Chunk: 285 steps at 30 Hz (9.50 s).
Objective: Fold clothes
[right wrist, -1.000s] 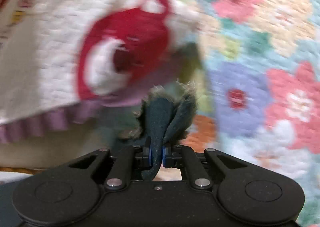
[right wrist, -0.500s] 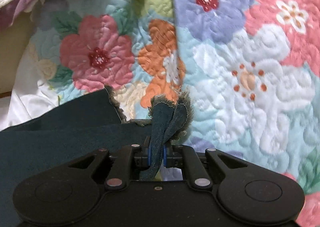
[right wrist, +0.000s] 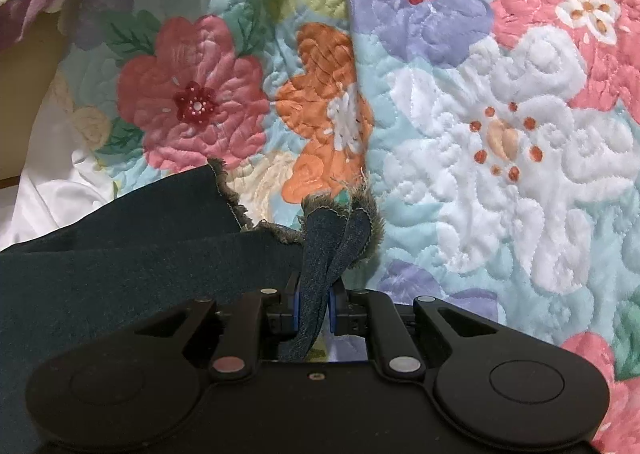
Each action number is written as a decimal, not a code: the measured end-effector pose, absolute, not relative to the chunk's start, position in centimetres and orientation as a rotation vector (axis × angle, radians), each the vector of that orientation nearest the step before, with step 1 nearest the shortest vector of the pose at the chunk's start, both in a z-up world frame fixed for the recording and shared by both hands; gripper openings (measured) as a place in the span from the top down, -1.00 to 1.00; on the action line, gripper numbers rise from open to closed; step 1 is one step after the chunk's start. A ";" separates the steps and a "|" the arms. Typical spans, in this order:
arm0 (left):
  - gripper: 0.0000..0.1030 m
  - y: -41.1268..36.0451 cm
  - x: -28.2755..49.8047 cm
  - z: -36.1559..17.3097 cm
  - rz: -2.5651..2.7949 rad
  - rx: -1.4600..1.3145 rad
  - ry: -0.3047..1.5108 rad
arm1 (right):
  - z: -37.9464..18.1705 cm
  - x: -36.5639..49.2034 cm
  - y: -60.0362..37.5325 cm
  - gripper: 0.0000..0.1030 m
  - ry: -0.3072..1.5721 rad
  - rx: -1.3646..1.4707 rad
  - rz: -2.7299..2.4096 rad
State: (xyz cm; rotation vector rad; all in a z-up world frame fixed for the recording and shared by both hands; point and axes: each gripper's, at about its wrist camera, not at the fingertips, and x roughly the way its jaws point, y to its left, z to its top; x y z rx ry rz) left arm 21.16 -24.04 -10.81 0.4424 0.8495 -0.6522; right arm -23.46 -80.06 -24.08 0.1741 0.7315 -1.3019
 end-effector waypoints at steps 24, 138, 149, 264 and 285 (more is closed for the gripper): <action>0.69 -23.3 22.6 -9.3 -0.555 0.293 0.763 | -24.2 -23.9 -79.9 0.79 0.664 0.221 -1.336; 0.27 -57.8 -4.0 -16.3 -1.634 0.425 1.046 | -31.1 -34.5 -75.6 -0.10 0.233 0.992 -0.994; 0.28 -57.6 -2.9 -16.8 -1.554 0.281 1.142 | -32.4 -32.5 -77.1 0.69 0.119 0.960 -0.936; 0.80 -11.7 16.3 -8.8 -0.641 -0.161 0.832 | -27.8 -10.3 -46.3 -0.35 0.694 0.310 -0.485; 0.75 -8.7 16.5 -6.9 -0.627 -0.173 0.807 | -28.2 -10.4 -46.2 -0.40 0.678 0.347 -0.467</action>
